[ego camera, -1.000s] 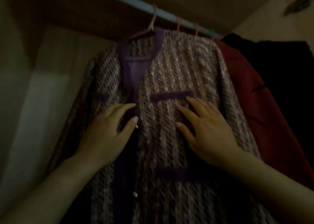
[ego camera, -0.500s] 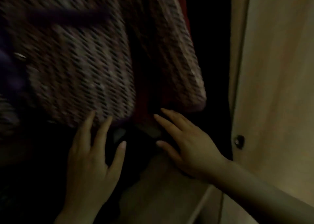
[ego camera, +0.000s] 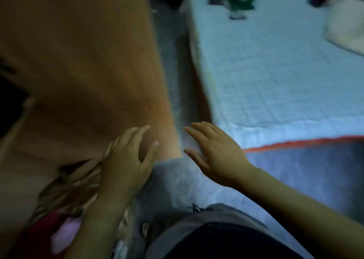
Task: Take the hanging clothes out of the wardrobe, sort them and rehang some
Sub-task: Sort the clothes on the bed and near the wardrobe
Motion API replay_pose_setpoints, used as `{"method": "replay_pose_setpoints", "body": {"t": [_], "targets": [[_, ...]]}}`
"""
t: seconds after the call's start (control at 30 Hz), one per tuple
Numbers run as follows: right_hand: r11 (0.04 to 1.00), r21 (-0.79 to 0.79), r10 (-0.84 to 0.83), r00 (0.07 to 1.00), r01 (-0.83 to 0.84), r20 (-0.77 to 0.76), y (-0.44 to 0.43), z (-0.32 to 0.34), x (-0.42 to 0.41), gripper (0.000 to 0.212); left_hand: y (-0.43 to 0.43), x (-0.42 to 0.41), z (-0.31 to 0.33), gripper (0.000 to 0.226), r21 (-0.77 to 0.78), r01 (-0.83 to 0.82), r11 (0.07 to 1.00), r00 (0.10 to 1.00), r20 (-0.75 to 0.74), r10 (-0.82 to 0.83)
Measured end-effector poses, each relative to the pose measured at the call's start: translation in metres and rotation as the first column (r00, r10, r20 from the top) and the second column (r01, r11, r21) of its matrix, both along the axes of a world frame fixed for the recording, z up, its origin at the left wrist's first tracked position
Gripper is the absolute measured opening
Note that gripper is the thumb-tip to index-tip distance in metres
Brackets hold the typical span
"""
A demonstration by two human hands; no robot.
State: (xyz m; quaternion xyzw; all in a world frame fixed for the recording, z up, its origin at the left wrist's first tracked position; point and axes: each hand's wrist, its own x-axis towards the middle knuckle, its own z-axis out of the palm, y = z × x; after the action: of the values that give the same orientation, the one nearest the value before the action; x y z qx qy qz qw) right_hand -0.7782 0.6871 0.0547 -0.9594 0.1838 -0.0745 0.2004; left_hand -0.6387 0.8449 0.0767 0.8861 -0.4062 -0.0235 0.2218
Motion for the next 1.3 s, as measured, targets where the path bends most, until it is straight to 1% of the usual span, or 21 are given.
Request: {"method": "replay_pose_setpoints", "body": {"t": [0.07,0.13,0.2,0.27,0.4,0.5,0.6,0.67,0.77,0.9,1.0,1.07,1.17,1.3], "targets": [[0.985,0.030,-0.168,0.985,0.169,-0.036,-0.035,-0.010,-0.059,0.058,-0.062,-0.033,-0.012,0.058,0.017,0.173,0.985,0.984,-0.032,-0.172],[0.938,0.039,-0.341,0.939,0.343,-0.049,-0.062,-0.014,-0.112,0.057,-0.122,-0.069,-0.022,0.057,0.035,0.357,0.933,0.933,-0.064,-0.354],[0.862,0.058,-0.501,0.863,0.504,-0.058,-0.085,-0.016,-0.158,0.056,-0.176,-0.105,-0.027,0.056,0.058,0.524,0.850,0.850,-0.093,-0.518],[0.768,0.082,-0.632,0.772,0.635,-0.067,-0.103,-0.020,-0.196,0.057,-0.225,-0.138,-0.030,0.058,0.095,0.650,0.754,0.760,-0.109,-0.641],[0.591,0.109,-0.797,0.599,0.799,-0.077,-0.140,-0.029,-0.258,0.056,-0.314,-0.199,-0.038,0.055,0.102,0.803,0.588,0.596,-0.115,-0.794],[0.502,0.133,-0.854,0.514,0.855,-0.081,-0.185,-0.039,-0.293,0.056,-0.379,-0.239,-0.051,0.051,0.086,0.859,0.505,0.513,-0.135,-0.848],[0.442,0.145,-0.884,0.457,0.885,-0.096,-0.250,-0.048,-0.325,0.055,-0.451,-0.276,-0.063,0.053,0.072,0.891,0.449,0.454,-0.182,-0.872],[0.402,0.139,-0.904,0.416,0.905,-0.097,-0.300,-0.044,-0.351,0.057,-0.506,-0.304,-0.063,0.056,0.069,0.912,0.405,0.411,-0.194,-0.891],[0.347,0.111,-0.928,0.358,0.931,-0.106,-0.374,-0.026,-0.396,0.061,-0.590,-0.351,-0.049,0.059,0.068,0.938,0.341,0.347,-0.171,-0.922],[0.229,0.092,-0.966,0.238,0.969,-0.101,-0.449,-0.010,-0.468,0.062,-0.690,-0.428,-0.035,0.063,0.075,0.975,0.211,0.220,-0.142,-0.965],[0.124,0.098,-0.987,0.133,0.987,-0.090,-0.485,-0.017,-0.526,0.068,-0.746,-0.494,-0.037,0.064,0.079,0.992,0.102,0.113,-0.150,-0.982],[0.066,0.113,-0.992,0.077,0.991,-0.095,-0.513,-0.026,-0.567,0.070,-0.782,-0.539,-0.044,0.065,0.080,0.996,0.051,0.063,-0.160,-0.985],[0.020,0.118,-0.994,0.032,0.993,-0.101,-0.566,-0.036,-0.633,0.071,-0.838,-0.609,-0.057,0.065,0.097,0.995,0.005,0.022,-0.176,-0.984],[0.021,0.112,-0.996,0.031,0.994,-0.082,-0.648,-0.025,-0.728,0.057,-0.916,-0.704,-0.053,0.061,0.090,0.995,0.030,0.045,-0.169,-0.985]]}}
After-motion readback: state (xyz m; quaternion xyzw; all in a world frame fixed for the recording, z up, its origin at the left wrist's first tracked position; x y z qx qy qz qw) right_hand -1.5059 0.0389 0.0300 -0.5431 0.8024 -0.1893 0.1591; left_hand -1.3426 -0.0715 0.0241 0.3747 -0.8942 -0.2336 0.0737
